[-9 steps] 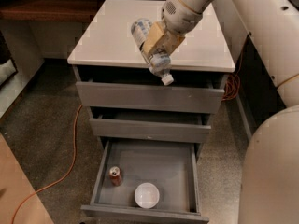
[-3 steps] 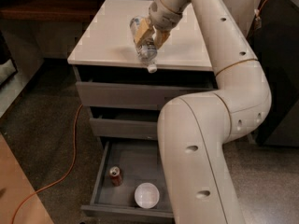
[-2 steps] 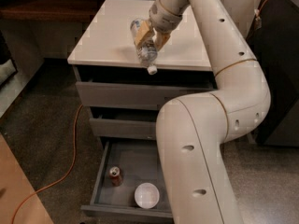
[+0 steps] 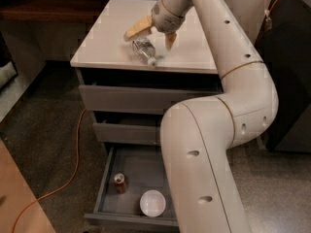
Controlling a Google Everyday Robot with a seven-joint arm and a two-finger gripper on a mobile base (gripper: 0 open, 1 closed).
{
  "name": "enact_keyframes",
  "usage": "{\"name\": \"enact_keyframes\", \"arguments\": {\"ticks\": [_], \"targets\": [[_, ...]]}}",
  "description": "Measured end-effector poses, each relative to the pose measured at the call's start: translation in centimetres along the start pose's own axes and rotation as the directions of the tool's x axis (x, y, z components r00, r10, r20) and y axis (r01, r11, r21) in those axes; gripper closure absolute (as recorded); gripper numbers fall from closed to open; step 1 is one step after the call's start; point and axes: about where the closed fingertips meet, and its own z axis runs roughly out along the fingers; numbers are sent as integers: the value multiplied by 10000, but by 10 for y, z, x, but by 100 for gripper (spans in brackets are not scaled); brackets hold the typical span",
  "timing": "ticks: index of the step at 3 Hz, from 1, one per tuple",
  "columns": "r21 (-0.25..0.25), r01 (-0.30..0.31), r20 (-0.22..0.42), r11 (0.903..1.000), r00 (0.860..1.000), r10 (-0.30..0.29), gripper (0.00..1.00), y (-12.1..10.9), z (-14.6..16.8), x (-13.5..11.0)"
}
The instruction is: Pick blue plastic bottle from bottom drawer and place on counter
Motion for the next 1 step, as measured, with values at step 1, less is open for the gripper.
{"name": "enact_keyframes", "arguments": {"ticks": [1], "targets": [[6,0,-22,10000,10000,0,0,0,1,1]]}}
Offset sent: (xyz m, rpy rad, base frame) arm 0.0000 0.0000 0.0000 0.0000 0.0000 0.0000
